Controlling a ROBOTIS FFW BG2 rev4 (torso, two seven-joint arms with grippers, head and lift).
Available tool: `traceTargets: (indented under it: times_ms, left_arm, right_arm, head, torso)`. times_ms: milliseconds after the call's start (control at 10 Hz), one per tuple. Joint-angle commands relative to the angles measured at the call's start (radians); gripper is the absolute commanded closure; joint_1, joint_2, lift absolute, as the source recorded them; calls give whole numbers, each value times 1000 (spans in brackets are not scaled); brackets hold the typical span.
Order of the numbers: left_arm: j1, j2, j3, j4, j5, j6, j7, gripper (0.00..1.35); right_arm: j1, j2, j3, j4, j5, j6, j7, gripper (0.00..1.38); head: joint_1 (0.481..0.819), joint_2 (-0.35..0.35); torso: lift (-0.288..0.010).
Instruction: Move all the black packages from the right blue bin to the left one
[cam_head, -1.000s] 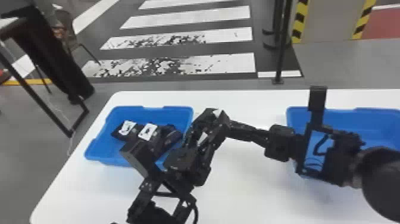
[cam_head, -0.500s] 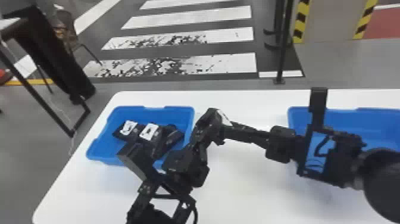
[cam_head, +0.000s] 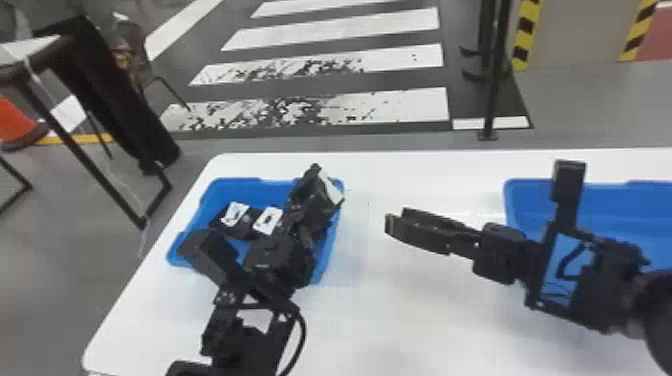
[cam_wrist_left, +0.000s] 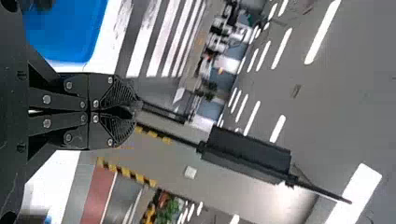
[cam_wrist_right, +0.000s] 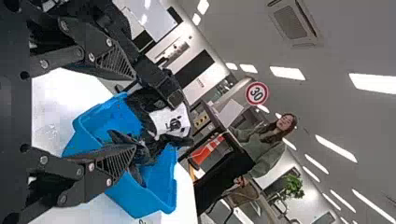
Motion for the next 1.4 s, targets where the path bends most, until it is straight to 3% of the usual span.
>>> traceTargets:
  times_ms: [0,100,200,300,400,500,600,700,800,900,1000,1100,1200,1300]
  left_arm:
    - [-103,-18,112,167,-179,-59,17,1205]
    - [-169,-20,164,285,-259,-83,29,1205]
    - [-184,-20,190,331,-304,-128,52,1105]
    - [-166,-18,188,314,-284,-169,33,513]
    - [-142,-20,170,248,-263,-174,21,94]
    - [-117,-20,132,189,-249,-189,20,96]
    - [-105,-34,114,177,-298,-280,20,140]
    - [-90,-46,91,174,-320,-356,21,140]
    - [-58,-50,51,174,-318,-402,30,136]
    - [-19,-57,33,177,-410,-474,93,142]
    - [-2,-50,1,177,-424,-459,106,142]
    - [15,-46,-31,174,-376,-427,96,137]
    - [40,-46,-43,164,-316,-378,72,136]
    - [69,-44,-31,91,-308,-258,49,137]
  right_arm:
    - [2,-1,-1,1,-24,-9,0,148]
    - [2,-1,-1,-2,-28,-14,2,153]
    - [4,-3,-3,-7,-30,-16,2,153]
    - [26,-6,-31,-26,-18,-26,3,153]
    - [53,-6,-59,-41,0,-60,3,153]
    - [71,-3,-103,-63,74,-75,2,154]
    - [98,10,-175,-98,223,-92,-9,154]
    - [154,23,-221,-142,303,-161,-56,154]
    - [230,43,-269,-186,367,-257,-116,157]
    - [287,63,-314,-166,445,-367,-155,168]
    - [358,72,-340,-152,457,-460,-196,173]
    - [441,91,-372,-179,469,-529,-256,173]
    - [500,111,-418,-233,520,-534,-300,173]
    - [542,120,-458,-269,550,-527,-320,173]
  head:
    - [695,306]
    - [695,350]
    - [695,350]
    - [695,350]
    - [695,350]
    - [695,350]
    - [692,350]
    - [687,350]
    - [675,298]
    - [673,253]
    - [680,210]
    - [695,158]
    - [695,103]
    - [695,83]
  torso:
    - [-176]
    - [-176]
    - [-176]
    - [-176]
    - [-176]
    - [-176]
    - [-176]
    - [-176]
    - [-176]
    - [-176]
    - [-176]
    - [-176]
    - [-176]
    - [-176]
